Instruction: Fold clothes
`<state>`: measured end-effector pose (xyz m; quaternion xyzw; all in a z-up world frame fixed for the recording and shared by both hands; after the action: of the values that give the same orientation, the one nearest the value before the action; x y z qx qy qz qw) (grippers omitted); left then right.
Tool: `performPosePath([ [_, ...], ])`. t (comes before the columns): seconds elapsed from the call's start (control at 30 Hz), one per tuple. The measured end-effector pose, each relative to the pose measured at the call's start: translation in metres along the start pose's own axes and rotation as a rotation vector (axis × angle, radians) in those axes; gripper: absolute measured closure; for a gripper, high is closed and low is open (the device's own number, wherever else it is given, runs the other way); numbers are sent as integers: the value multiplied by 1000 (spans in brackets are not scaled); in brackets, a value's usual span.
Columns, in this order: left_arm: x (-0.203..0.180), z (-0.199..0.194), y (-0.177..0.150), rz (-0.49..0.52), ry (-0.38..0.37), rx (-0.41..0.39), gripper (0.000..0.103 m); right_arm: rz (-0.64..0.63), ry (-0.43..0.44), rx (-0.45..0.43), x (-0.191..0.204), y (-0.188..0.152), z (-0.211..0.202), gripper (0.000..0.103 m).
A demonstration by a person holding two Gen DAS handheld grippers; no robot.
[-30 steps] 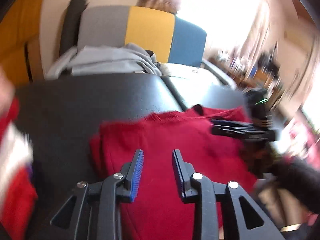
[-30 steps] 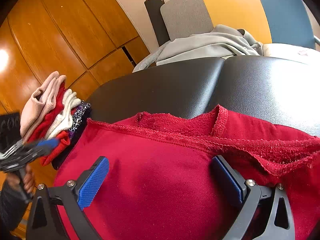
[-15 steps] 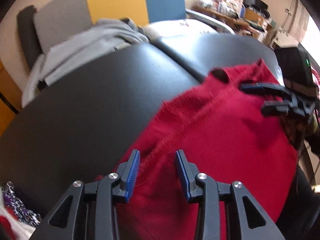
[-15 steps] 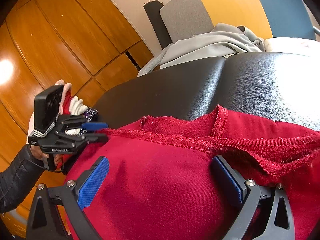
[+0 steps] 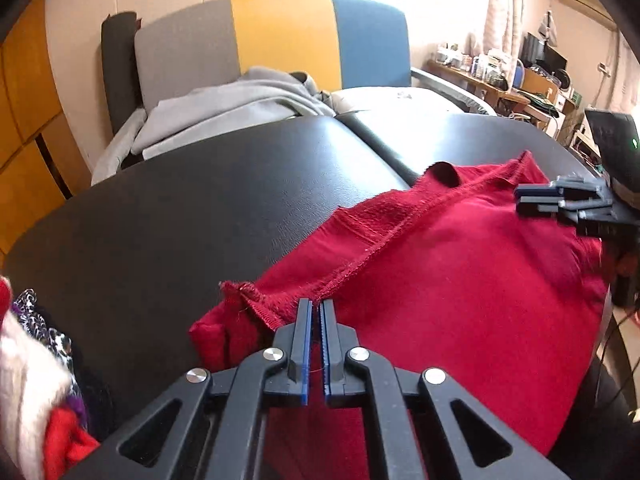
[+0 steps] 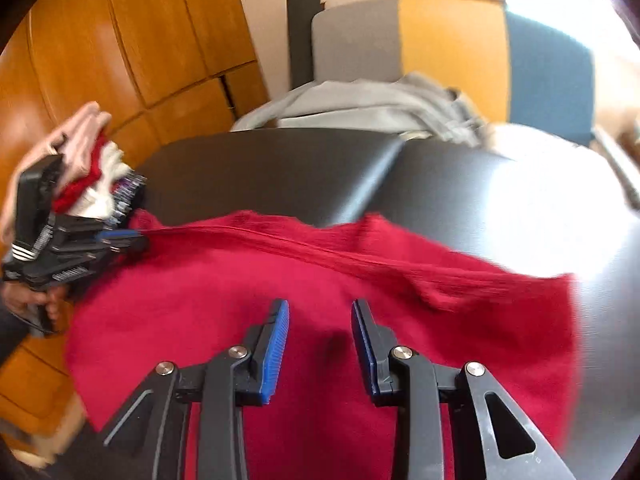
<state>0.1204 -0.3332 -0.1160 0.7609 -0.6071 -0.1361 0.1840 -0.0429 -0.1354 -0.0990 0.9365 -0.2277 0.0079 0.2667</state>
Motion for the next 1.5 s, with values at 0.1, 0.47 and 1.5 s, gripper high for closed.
performPosePath([
  [0.1,-1,-6,0,-12,-1,-42,100,4,-60,-4,-16,2,-7,23],
  [0.47,0,-22,-12,-73,-19,-92,100,-71,-236,102,-32,21,25,94],
  [1.5,-3,-4,-7,-348,-27,-83,71,-59,-171,-44,14,24,11,34],
])
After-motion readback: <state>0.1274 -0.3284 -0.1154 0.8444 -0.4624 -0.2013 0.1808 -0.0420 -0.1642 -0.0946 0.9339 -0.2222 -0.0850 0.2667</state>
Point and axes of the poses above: each gripper's, at about its wrist camera, not at the fingertips, and z roughly the way its jaws point, x to its left, y to its top, the point moved 5 cm from there along z, roughly the way its jaws point, and after that the axes turned 14 degrees about x, right-handed, at the moved point
